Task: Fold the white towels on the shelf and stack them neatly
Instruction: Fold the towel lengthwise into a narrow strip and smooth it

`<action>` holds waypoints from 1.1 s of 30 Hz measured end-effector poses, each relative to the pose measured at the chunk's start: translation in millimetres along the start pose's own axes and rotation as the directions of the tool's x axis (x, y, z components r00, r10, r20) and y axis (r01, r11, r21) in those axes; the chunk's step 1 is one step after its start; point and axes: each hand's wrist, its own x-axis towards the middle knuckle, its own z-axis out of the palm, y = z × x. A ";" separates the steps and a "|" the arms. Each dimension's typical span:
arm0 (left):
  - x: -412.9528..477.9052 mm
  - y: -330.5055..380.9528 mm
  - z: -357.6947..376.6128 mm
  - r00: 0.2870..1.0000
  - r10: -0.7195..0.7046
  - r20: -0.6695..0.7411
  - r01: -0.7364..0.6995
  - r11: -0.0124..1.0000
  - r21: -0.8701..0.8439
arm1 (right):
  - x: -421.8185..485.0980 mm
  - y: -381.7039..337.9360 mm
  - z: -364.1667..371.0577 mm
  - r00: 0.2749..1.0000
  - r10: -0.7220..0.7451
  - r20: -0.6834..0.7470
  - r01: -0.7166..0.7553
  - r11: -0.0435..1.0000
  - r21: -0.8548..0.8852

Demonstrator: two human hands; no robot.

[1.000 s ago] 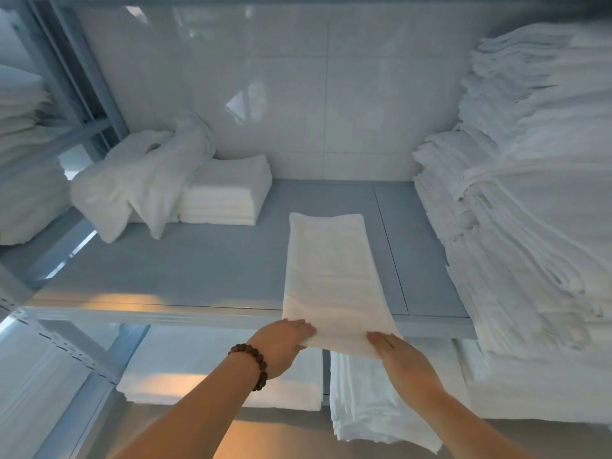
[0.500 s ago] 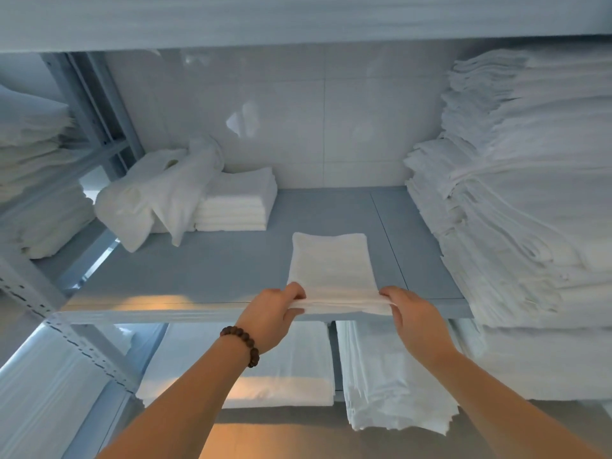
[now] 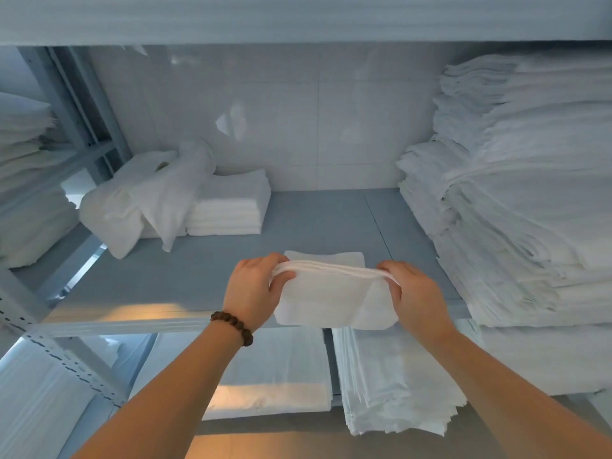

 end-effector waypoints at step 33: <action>138.5 -162.5 241.9 0.785 -0.527 0.324 0.503 0.849 0.161 | 173.5 134.7 234.2 0.828 0.409 0.384 -0.313 0.905 -0.289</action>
